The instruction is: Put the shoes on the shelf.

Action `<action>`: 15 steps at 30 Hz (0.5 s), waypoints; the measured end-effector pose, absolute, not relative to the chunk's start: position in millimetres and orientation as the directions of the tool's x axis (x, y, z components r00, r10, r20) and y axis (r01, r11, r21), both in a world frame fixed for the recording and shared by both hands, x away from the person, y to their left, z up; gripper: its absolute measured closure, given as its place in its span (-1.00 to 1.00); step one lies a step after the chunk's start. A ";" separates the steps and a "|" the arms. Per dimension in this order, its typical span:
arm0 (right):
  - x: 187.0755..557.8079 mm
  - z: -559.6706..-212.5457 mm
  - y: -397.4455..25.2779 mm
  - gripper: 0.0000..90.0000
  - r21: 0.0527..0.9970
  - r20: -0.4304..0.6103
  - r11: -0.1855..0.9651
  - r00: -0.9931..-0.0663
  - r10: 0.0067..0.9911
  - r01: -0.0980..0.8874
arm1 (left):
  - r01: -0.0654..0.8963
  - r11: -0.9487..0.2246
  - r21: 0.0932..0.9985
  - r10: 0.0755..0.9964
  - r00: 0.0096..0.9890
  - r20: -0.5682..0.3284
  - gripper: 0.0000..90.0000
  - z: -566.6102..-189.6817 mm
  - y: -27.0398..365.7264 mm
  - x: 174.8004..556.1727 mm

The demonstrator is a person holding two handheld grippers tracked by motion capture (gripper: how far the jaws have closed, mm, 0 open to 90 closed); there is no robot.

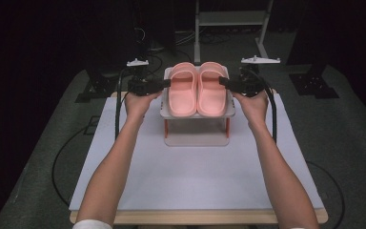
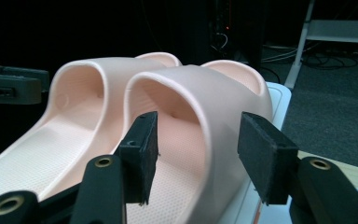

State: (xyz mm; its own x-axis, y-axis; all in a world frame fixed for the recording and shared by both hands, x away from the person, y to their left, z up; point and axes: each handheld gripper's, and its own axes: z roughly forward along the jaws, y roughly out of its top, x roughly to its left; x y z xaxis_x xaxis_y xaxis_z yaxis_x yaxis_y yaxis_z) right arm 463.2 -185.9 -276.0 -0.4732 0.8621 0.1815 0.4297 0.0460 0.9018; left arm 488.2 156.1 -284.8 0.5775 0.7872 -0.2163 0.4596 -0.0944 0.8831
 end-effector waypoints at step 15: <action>452.2 -282.4 -190.8 -0.01 0.903 0.204 0.035 -0.498 0.843 0.428 | 0.430 -0.112 0.896 0.766 0.611 -0.198 0.09 -281.0 154.8 469.1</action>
